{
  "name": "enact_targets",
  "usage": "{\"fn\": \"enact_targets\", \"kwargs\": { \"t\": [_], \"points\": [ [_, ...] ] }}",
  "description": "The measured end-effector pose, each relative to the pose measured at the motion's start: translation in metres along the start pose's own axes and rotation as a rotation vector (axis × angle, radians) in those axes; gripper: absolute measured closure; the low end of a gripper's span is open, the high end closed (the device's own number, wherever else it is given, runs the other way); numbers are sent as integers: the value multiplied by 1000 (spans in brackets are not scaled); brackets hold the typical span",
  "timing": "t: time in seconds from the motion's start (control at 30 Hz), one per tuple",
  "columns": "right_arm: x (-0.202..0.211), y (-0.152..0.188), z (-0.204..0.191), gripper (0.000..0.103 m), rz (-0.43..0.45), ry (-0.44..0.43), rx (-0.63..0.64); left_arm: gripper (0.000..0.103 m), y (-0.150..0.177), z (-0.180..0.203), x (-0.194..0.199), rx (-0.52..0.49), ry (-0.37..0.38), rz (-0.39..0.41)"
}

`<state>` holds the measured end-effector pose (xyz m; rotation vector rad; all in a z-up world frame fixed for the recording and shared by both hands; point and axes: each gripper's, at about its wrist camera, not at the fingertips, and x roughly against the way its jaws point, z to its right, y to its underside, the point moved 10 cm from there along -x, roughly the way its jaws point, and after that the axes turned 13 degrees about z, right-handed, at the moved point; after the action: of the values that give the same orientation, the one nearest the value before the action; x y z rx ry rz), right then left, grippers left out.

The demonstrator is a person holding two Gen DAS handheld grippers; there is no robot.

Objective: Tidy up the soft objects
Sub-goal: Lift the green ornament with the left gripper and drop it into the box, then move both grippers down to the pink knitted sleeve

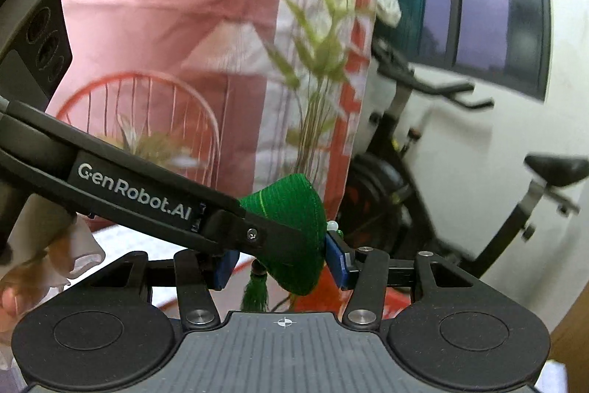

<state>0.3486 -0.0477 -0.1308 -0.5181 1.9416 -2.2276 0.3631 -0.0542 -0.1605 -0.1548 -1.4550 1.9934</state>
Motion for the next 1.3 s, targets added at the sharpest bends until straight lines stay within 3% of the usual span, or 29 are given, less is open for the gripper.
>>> {"fn": "enact_targets", "kwargs": {
  "t": [0.23,0.53,1.07,1.3],
  "points": [
    [-19,46,-6,56,-117,-20,-63,54,19,-21,-11,-4,-42,-66],
    [-8,57,5,54,-172,31,-67,54,12,-28,9,-51,-107,-31],
    [91,61,12,55,-131,103,-55,54,35,-15,84,-165,-192,-12],
    [142,72,21,55,-85,137,-92,54,67,-16,107,-184,-215,-34]
  ]
}}
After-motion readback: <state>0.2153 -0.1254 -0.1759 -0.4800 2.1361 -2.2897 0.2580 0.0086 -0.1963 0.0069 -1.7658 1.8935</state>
